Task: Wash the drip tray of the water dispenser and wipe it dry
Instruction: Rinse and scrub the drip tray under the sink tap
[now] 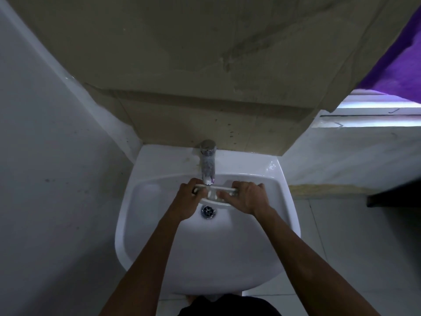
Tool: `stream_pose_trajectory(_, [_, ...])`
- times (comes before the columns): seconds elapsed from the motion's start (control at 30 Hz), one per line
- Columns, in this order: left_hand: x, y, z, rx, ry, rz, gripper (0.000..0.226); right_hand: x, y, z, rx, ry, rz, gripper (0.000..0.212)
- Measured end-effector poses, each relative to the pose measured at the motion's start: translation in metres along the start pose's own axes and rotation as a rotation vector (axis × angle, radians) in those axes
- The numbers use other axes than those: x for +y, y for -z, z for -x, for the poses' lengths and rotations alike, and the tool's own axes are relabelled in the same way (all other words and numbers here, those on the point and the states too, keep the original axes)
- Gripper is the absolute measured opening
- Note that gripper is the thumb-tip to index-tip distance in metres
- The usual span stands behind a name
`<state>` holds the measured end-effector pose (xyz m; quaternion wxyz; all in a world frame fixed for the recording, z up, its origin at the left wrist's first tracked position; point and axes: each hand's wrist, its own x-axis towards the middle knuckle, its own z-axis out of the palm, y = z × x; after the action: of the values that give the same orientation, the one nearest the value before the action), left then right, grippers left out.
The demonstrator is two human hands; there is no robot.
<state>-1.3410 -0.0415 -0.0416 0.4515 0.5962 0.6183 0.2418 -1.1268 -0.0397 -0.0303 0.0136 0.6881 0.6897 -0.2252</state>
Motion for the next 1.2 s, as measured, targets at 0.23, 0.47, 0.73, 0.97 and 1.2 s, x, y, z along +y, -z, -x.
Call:
stream_pose_trajectory(0.23, [0.012, -0.007, 0.000, -0.092, 0.051, 0.262, 0.035, -0.013, -0.004, 0.007, -0.185, 0.092, -0.250, 0.063])
stream_pose_trajectory(0.47, [0.009, -0.010, -0.001, -0.048, 0.147, 0.381, 0.041, -0.013, -0.009, 0.011, -0.235, 0.103, -0.376, 0.037])
stream_pose_trajectory(0.73, [0.007, -0.009, -0.002, 0.056, 0.185, 0.322, 0.027, -0.021, -0.009, 0.009, -0.234, 0.187, -0.255, 0.036])
stream_pose_trajectory(0.97, [0.000, 0.001, 0.000, -0.014, 0.200, 0.304, 0.022, -0.015, -0.013, 0.010, -0.173, 0.187, -0.218, 0.037])
stream_pose_trajectory(1.2, [0.000, -0.003, 0.002, 0.104, 0.063, 0.029, 0.016, -0.014, -0.015, 0.012, -0.130, 0.179, -0.167, 0.040])
